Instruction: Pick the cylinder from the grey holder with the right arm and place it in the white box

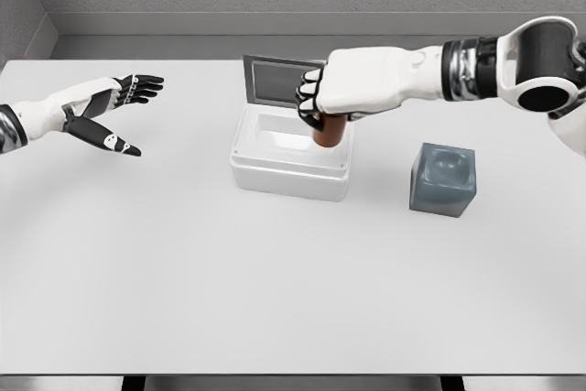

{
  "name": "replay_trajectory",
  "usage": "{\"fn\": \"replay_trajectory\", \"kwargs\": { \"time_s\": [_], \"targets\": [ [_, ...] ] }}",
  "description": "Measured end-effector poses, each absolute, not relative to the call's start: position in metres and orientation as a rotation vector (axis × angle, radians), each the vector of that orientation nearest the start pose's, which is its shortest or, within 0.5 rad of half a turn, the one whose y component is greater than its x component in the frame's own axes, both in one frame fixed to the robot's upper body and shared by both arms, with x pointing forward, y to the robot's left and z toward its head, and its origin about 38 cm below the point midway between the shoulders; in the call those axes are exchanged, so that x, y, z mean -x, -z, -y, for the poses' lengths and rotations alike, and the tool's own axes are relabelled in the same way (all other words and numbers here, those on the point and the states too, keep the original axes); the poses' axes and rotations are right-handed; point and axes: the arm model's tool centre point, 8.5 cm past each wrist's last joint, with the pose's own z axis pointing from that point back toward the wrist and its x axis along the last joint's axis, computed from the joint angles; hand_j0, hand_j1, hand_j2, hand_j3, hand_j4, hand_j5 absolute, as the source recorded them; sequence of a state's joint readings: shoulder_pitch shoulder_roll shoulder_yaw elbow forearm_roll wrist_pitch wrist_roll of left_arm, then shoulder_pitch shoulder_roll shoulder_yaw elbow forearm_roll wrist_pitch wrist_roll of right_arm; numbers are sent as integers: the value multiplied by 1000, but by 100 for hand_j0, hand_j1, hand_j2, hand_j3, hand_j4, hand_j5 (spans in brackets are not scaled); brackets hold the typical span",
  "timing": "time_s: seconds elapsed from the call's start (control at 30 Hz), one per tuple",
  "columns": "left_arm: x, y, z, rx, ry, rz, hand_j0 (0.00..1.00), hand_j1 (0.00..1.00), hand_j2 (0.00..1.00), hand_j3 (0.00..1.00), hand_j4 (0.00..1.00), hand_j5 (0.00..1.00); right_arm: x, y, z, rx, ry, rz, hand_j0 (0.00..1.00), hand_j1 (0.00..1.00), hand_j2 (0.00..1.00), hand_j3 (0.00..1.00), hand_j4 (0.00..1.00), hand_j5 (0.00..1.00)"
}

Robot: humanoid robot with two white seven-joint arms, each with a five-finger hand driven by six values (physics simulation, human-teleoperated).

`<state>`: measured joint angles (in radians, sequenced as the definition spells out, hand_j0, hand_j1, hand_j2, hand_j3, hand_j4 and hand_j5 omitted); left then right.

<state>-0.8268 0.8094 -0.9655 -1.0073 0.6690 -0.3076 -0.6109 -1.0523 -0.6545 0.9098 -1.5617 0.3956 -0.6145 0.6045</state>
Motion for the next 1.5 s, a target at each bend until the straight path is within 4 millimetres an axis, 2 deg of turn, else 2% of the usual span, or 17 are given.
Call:
{"fn": "replay_trajectory", "kwargs": {
  "time_s": [0.17, 0.47, 1.03, 1.5],
  "targets": [
    [-482, -174, -372, 206, 1059, 1345, 100, 100, 100, 100, 100, 100, -453, -302, 159, -459, 2777, -1724, 12, 12, 12, 12, 12, 12],
    [-482, -177, -373, 206, 1056, 1362, 100, 100, 100, 100, 100, 100, -463, -291, 157, -436, 2824, -1718, 12, 12, 12, 12, 12, 12],
    [-480, -181, -379, 196, 1058, 1375, 100, 100, 100, 100, 100, 100, -475, -280, 157, -435, 2877, -1715, 12, 12, 12, 12, 12, 12],
    [-480, -181, -379, 196, 1058, 1376, 100, 100, 100, 100, 100, 100, -477, -272, 157, -420, 2903, -1697, 12, 12, 12, 12, 12, 12]
  ]
}}
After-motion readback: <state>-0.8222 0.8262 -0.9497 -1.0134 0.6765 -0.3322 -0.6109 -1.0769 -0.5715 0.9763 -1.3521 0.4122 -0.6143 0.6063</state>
